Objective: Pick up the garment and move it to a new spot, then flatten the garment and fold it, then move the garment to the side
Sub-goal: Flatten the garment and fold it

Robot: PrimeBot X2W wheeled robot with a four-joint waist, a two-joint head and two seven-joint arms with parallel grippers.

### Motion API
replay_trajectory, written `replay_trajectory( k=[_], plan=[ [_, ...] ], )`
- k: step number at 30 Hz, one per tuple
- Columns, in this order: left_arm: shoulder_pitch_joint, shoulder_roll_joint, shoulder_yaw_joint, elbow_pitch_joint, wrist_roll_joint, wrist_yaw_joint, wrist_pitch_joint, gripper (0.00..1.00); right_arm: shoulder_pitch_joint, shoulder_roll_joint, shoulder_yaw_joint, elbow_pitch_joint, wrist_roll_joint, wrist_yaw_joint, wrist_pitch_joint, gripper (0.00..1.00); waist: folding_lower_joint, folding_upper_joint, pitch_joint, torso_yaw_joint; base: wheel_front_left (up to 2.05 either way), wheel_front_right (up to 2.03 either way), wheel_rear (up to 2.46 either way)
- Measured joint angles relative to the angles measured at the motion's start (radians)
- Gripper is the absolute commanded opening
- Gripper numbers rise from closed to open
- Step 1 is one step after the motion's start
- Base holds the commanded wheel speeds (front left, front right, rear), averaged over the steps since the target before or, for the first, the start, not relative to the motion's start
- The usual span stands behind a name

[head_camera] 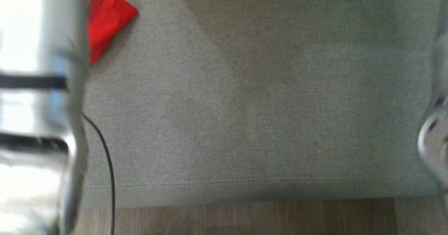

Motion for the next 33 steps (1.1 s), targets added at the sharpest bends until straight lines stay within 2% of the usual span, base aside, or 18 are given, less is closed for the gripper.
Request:
replay_trajectory(
  k=[5,9,17,19,22,27,33],
  plan=[
    [0.269,0.001,-0.079,-0.036,-0.002,-0.016,0.039,0.00,0.261,-0.003,0.015,0.061,0.037,0.000,-0.001,0.00,0.0000,0.0000,-0.043,0.015,0.00,0.00,0.00],
    [0.503,0.052,-0.159,-0.104,0.036,-0.021,0.055,0.00,0.406,-0.029,0.026,0.181,0.064,0.000,0.001,0.00,-0.0001,0.0000,-0.106,0.022,0.00,0.00,0.00],
    [0.897,0.164,-0.257,-0.251,0.047,-0.014,0.165,0.00,0.516,-0.072,0.129,0.272,0.021,0.000,0.035,0.00,-0.0001,0.0001,-0.231,0.027,0.00,0.00,0.00],
    [0.975,0.188,-0.264,-0.303,0.009,-0.015,0.200,0.00,0.542,-0.078,0.146,0.278,0.016,0.000,0.035,0.00,-0.0001,0.0001,-0.256,0.027,0.00,0.00,0.00],
    [1.076,0.204,-0.259,-0.379,-0.047,-0.016,0.224,0.00,0.574,-0.084,0.167,0.287,0.012,0.000,0.035,0.00,-0.0002,0.0001,-0.288,0.025,0.00,0.00,0.00],
    [1.176,0.263,-0.277,-0.475,-0.051,0.001,0.266,0.00,0.603,-0.095,0.211,0.295,0.002,0.000,0.040,0.00,-0.0001,0.0001,-0.327,0.022,0.00,0.00,0.00],
    [1.239,0.305,-0.286,-0.557,-0.071,0.012,0.322,0.00,0.609,-0.105,0.267,0.308,-0.007,0.000,0.090,0.00,-0.0002,0.0001,-0.352,0.016,0.00,0.00,0.00]
  ],
)
